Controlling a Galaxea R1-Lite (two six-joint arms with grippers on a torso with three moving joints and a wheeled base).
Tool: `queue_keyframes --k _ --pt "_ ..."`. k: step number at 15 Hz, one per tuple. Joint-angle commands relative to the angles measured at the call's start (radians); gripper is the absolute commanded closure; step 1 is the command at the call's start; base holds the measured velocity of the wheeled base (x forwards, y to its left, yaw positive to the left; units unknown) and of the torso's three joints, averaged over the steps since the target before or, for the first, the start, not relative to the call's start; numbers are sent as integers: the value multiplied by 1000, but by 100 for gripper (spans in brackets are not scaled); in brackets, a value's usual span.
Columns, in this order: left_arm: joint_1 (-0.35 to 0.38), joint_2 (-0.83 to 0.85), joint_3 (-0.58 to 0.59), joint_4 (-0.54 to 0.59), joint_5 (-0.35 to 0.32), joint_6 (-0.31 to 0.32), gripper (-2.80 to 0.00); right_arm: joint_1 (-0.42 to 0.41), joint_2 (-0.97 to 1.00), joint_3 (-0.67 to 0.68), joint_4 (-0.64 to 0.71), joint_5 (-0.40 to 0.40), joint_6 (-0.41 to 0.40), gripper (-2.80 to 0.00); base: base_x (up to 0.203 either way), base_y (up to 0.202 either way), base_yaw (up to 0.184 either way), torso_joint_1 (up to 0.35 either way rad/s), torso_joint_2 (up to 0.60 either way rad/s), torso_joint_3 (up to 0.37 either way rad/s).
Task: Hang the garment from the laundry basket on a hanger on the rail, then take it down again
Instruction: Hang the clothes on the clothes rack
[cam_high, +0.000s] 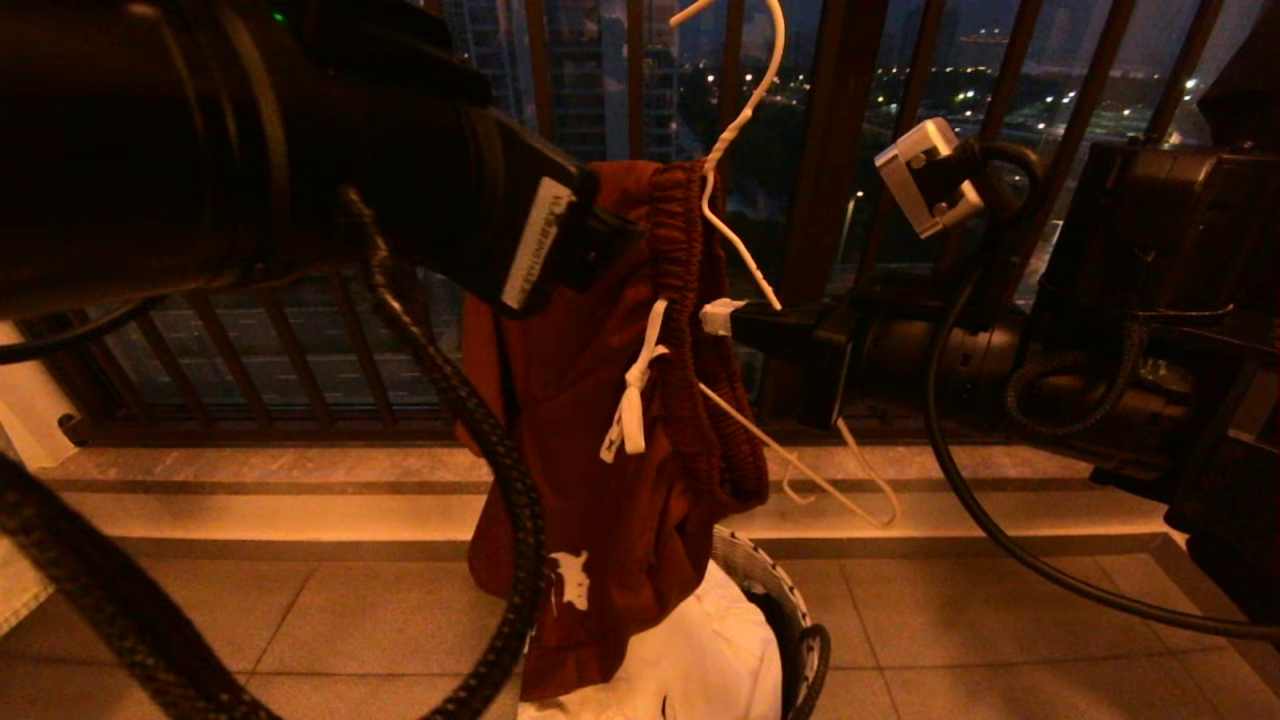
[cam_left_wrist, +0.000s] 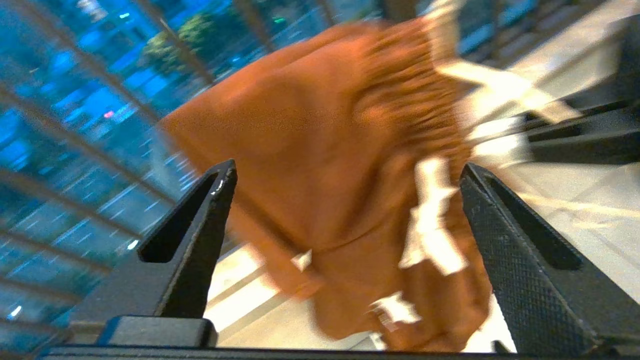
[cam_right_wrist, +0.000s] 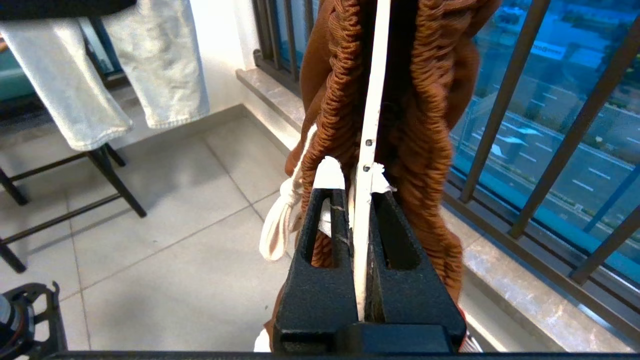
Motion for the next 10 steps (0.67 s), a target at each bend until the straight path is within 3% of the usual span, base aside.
queue_keyframes --k 1,2,3,4,8,10 --pt "58 -49 18 2 0 3 -280 0 -1 1 -4 2 -1 0 0 0 0 0 0 0" --pt "98 -52 19 2 -4 5 -280 0 -3 3 -4 2 -2 0 0 0 0 0 0 0" --pt "137 -55 18 3 -31 6 0 0 -3 3 -4 2 0 0 0 0 0 0 0 0" --pt "172 -63 17 4 -93 7 0 -1 -3 3 -4 2 -2 0 0 0 0 0 0 0" --pt "257 -83 -18 93 -232 17 0 -2 -3 4 -5 5 -1 0 0 0 0 0 0 0" --pt "322 -84 -105 195 -399 33 0 -7 -6 7 -10 29 0 0 0 0 0 0 0 0"
